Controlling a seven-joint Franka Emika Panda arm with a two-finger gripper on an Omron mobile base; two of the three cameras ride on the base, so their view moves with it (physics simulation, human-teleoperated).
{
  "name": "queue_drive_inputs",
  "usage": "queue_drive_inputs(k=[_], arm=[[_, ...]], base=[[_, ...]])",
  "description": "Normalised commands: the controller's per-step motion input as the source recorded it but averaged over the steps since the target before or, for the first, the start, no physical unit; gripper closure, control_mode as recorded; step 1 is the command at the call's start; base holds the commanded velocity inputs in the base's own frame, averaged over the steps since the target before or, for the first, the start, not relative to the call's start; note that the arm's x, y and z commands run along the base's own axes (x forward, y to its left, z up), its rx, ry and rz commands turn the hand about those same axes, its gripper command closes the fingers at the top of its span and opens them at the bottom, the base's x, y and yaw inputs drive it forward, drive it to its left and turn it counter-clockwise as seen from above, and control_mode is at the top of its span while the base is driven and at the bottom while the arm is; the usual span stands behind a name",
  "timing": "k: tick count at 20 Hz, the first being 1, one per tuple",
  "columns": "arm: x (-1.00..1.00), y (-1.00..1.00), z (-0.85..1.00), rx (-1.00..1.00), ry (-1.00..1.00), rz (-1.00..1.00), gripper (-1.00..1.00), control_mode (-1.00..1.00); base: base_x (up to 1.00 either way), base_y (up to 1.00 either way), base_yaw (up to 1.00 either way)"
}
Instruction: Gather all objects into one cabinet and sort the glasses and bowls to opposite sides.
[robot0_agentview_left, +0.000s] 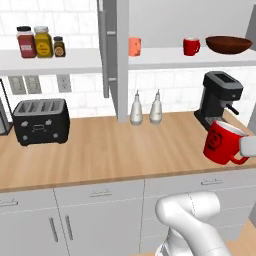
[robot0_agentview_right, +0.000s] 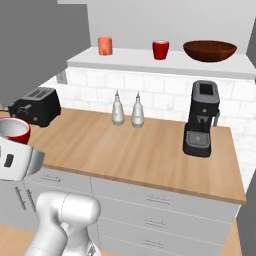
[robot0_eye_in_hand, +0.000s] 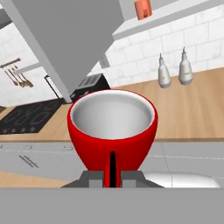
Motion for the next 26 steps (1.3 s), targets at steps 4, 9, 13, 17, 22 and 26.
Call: queue_drive_inputs(k=[4,9,13,17,22,26], arm=[[0.0,0.0,0.0,0.0,0.0,0.0,1.0,1.0],[0.0,0.0,0.0,0.0,0.0,0.0,1.0,1.0],[0.0,0.0,0.0,0.0,0.0,0.0,1.0,1.0],[0.0,0.0,0.0,0.0,0.0,0.0,1.0,1.0],[0.0,0.0,0.0,0.0,0.0,0.0,1.0,1.0],[0.0,0.0,0.0,0.0,0.0,0.0,1.0,1.0]], base=[[0.28,-0.21,0.0],[0.32,-0.17,0.0],[0.34,-0.14,0.0],[0.3,-0.11,-0.01],[0.35,-0.09,-0.01],[0.36,-0.08,-0.01]])
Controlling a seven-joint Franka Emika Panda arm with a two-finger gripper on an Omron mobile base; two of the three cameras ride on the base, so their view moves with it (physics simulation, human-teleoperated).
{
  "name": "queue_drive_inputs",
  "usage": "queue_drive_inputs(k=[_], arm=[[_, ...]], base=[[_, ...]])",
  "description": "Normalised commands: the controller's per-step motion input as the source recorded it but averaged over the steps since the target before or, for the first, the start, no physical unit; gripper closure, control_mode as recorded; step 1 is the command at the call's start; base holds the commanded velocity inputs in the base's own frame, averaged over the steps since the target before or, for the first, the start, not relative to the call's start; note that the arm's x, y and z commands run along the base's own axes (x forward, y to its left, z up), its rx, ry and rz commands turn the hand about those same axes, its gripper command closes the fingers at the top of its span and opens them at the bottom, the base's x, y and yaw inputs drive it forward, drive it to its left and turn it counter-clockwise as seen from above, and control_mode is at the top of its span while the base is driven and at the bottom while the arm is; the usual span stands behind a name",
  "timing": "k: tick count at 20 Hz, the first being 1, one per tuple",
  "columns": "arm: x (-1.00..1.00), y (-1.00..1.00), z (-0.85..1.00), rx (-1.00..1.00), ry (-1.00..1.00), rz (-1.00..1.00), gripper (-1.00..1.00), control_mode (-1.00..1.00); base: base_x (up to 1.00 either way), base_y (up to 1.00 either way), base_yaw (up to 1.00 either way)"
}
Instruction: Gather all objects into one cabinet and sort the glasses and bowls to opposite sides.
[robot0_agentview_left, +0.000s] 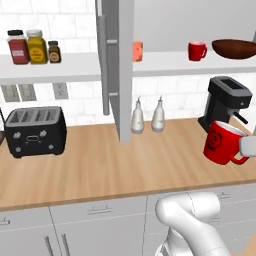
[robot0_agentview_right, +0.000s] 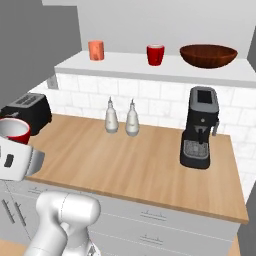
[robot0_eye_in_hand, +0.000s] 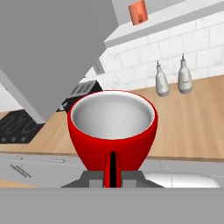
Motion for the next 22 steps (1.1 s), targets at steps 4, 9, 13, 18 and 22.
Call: queue_drive_inputs(k=[4,9,13,18,22], arm=[[0.0,0.0,0.0,0.0,0.0,0.0,1.0,1.0],[0.0,0.0,0.0,0.0,0.0,0.0,1.0,1.0],[0.0,0.0,0.0,0.0,0.0,0.0,1.0,1.0],[0.0,0.0,0.0,0.0,0.0,0.0,1.0,1.0],[0.0,0.0,0.0,0.0,0.0,0.0,1.0,1.0]], base=[[0.35,-0.07,-0.01],[0.3,-0.06,-0.02],[0.29,-0.04,-0.02],[0.31,-0.04,-0.02],[0.21,-0.01,0.0]])
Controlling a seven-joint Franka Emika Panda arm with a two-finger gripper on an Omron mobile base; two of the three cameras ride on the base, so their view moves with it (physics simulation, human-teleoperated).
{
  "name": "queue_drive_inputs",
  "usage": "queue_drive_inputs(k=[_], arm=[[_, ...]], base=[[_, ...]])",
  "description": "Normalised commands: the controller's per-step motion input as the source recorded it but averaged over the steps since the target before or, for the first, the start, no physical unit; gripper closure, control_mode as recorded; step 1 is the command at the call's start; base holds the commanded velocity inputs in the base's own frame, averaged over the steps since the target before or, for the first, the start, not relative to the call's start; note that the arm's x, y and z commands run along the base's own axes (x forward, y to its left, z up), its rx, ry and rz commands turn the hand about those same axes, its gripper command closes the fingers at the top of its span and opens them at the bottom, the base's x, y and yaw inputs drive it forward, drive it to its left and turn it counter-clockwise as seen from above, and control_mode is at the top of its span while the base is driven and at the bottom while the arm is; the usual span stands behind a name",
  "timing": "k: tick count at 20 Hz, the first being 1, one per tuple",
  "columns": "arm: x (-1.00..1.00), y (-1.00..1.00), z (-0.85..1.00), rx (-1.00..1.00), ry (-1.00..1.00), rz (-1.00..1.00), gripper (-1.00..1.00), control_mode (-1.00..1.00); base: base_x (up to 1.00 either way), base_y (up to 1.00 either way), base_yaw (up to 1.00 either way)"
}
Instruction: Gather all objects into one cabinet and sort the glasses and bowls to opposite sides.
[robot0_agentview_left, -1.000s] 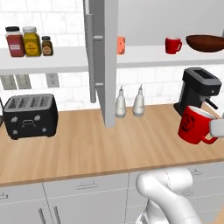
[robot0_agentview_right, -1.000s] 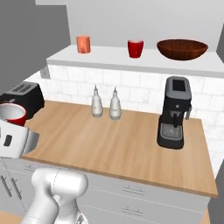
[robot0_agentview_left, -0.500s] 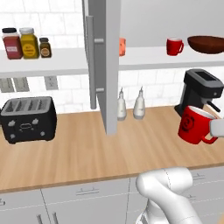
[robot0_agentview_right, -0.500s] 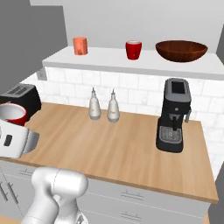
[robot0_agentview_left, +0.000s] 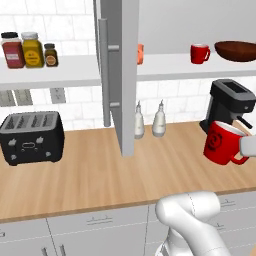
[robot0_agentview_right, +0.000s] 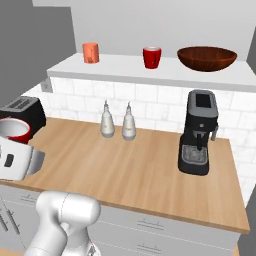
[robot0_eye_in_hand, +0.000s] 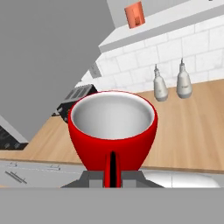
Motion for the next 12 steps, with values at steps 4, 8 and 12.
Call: queue_drive_inputs(k=[4,8,12], arm=[[0.0,0.0,0.0,0.0,0.0,0.0,1.0,1.0],[0.0,0.0,0.0,0.0,0.0,0.0,1.0,1.0],[-0.02,0.0,0.27,0.0,-0.07,-0.01,1.0,-1.0]], base=[[0.02,0.0,0.0],[0.0,-0.03,0.0],[0.0,0.0,0.0]])
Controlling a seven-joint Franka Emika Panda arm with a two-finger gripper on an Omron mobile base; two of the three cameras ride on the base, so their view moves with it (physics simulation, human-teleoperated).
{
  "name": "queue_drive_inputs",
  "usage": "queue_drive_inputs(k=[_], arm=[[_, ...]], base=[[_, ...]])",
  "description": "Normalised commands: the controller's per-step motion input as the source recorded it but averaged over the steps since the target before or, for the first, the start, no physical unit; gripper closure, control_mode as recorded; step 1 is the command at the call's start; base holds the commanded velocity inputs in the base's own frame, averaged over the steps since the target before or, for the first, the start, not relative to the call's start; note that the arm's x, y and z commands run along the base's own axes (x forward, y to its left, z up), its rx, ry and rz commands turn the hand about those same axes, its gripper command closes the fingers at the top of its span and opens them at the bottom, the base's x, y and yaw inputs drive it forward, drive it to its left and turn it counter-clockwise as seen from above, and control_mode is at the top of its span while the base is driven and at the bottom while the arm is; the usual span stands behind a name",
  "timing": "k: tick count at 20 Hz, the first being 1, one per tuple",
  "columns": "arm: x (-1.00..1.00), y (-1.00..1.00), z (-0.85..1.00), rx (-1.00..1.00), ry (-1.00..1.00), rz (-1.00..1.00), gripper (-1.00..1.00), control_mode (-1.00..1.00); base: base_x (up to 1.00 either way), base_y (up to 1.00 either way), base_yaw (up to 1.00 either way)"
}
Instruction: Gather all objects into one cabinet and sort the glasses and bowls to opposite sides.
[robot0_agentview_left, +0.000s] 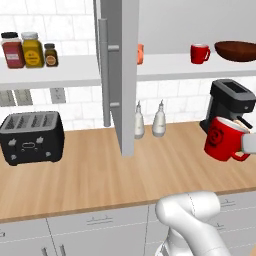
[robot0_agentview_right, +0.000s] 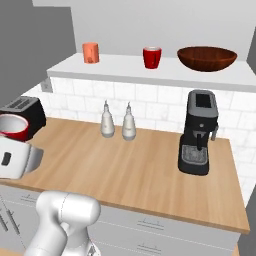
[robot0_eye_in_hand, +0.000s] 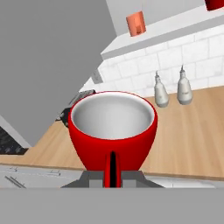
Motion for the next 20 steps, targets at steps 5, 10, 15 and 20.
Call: queue_drive_inputs(k=[5,10,15,20], arm=[[-0.08,0.0,0.76,0.0,-0.23,0.0,1.0,-1.0],[0.6,-0.09,0.58,0.0,-0.07,-0.02,1.0,-1.0],[1.0,-0.02,0.58,-0.05,-0.01,0.0,1.0,-1.0],[0.75,-0.12,0.37,-0.12,-0.05,-0.01,1.0,-1.0]], base=[[0.0,0.0,0.0],[0.0,0.0,0.0],[0.0,0.0,0.0],[0.0,0.0,0.0]])
